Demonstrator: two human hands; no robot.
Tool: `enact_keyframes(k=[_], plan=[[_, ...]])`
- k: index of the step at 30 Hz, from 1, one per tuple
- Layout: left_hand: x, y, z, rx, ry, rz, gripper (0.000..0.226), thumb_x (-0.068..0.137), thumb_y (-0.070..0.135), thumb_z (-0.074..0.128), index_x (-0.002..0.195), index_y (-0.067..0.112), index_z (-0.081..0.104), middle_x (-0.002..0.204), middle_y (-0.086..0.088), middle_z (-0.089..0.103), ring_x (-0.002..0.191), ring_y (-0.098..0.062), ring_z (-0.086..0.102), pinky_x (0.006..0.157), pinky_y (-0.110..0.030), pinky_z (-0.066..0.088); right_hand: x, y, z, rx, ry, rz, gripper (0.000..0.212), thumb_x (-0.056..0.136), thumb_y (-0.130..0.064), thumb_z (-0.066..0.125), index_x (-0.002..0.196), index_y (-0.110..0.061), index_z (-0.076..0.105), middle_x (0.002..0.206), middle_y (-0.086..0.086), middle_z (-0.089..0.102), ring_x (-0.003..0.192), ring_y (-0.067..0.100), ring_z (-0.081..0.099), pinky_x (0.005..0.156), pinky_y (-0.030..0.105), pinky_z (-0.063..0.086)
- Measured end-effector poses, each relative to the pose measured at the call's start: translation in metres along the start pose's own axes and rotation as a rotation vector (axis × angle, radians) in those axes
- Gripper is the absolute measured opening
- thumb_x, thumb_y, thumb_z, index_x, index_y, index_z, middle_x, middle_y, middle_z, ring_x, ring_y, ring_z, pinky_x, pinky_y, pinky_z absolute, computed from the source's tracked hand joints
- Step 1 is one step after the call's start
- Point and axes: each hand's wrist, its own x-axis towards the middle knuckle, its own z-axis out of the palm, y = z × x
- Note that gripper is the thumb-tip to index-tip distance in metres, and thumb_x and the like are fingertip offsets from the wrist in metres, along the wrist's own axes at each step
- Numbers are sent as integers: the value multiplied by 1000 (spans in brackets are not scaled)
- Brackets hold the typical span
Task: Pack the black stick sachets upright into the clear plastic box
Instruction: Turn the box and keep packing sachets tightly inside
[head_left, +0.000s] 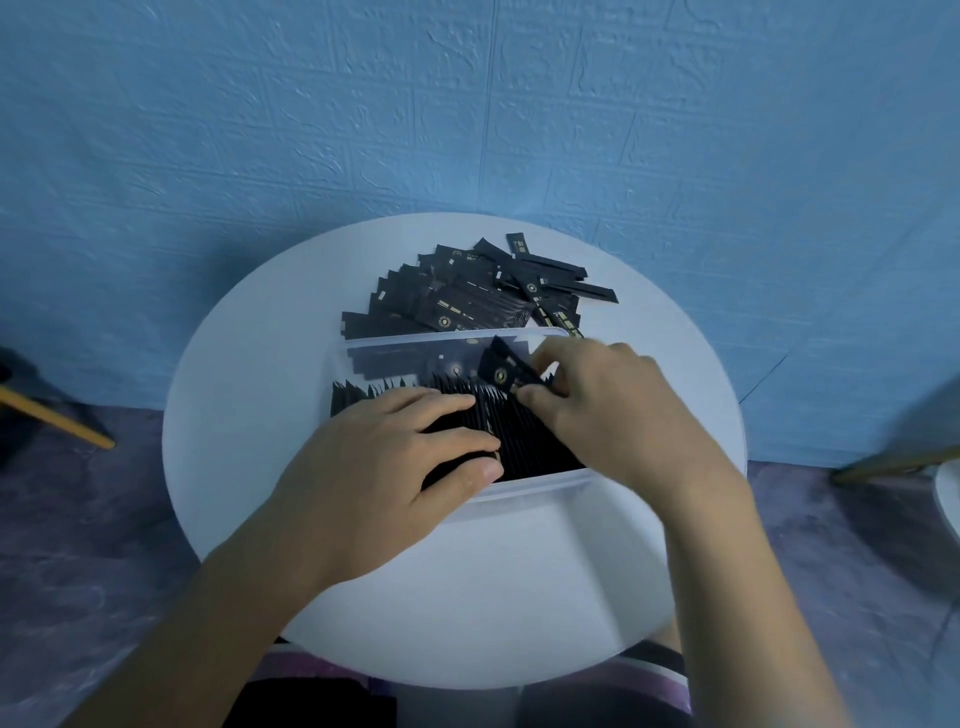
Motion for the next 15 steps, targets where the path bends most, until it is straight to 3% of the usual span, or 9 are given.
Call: enact_keyframes(k=[3, 7, 10, 15], plan=[[0, 0, -1, -3, -1, 7, 52, 101, 64, 23, 123, 47, 68, 140, 19, 58, 129, -7, 49, 95, -24, 36, 0, -6, 17, -50, 0, 11, 22, 95, -42, 55, 103, -23, 61, 95, 4, 68, 94, 36, 60, 81, 43, 50], [0, 1, -1, 11, 3, 9, 50, 101, 63, 25, 122, 47, 68, 138, 19, 59, 127, -7, 49, 93, -24, 37, 3, -9, 24, -29, -109, 15, 24, 98, -42, 49, 96, -21, 62, 89, 6, 66, 90, 35, 58, 73, 40, 46], [0, 1, -1, 6, -9, -3, 52, 100, 64, 24, 123, 48, 68, 140, 20, 58, 128, -7, 50, 92, -24, 38, 4, -6, 19, 28, -174, 48, 20, 98, -29, 48, 92, -20, 64, 81, 7, 69, 86, 33, 61, 75, 38, 49], [1, 3, -3, -12, -59, -28, 59, 96, 70, 14, 130, 56, 60, 149, 24, 49, 138, -5, 40, 106, -28, 35, 13, -6, 17, 106, -286, 118, 15, 95, -25, 53, 88, -17, 63, 81, 10, 69, 79, 31, 68, 81, 41, 57]])
